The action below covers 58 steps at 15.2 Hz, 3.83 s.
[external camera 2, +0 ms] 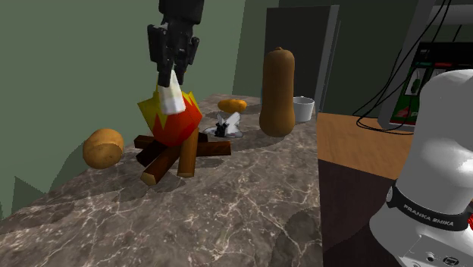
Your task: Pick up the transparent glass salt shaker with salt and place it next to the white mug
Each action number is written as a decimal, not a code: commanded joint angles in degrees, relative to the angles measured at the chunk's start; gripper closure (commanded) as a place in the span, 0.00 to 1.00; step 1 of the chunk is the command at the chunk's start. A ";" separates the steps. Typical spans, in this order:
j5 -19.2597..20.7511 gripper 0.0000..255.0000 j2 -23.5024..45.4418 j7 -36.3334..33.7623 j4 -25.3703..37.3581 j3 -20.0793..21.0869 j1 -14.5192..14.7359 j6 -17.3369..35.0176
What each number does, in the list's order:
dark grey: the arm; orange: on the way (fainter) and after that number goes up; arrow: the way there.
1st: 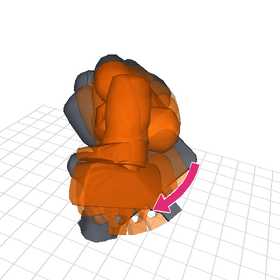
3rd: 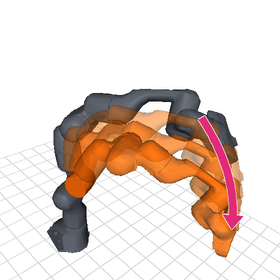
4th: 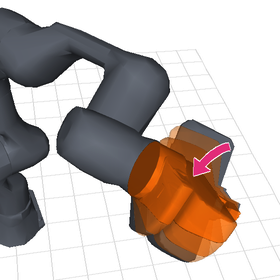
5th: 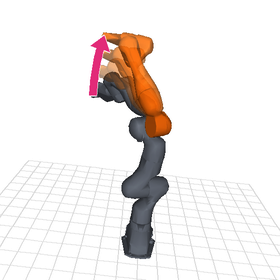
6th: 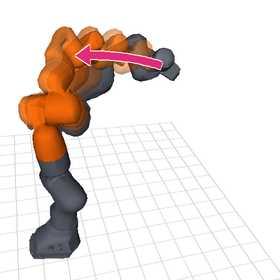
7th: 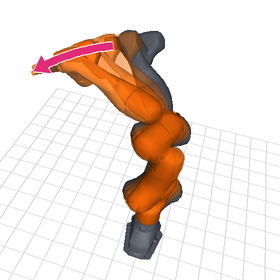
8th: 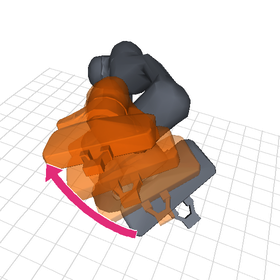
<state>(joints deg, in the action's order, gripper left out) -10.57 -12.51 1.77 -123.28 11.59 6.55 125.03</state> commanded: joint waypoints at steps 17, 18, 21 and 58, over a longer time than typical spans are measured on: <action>-1.10 1.00 -4.95 26.75 -4.11 -17.84 -8.94 -5.37; -1.06 1.00 -4.66 28.19 -3.71 -18.84 -9.47 -5.76; -1.00 1.00 -3.42 32.51 -2.13 -21.82 -10.99 -6.97; -10.19 1.00 16.55 61.08 4.00 -35.53 -18.88 -0.48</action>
<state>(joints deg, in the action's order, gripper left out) -20.45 3.79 62.48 -118.73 -23.97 -12.32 123.80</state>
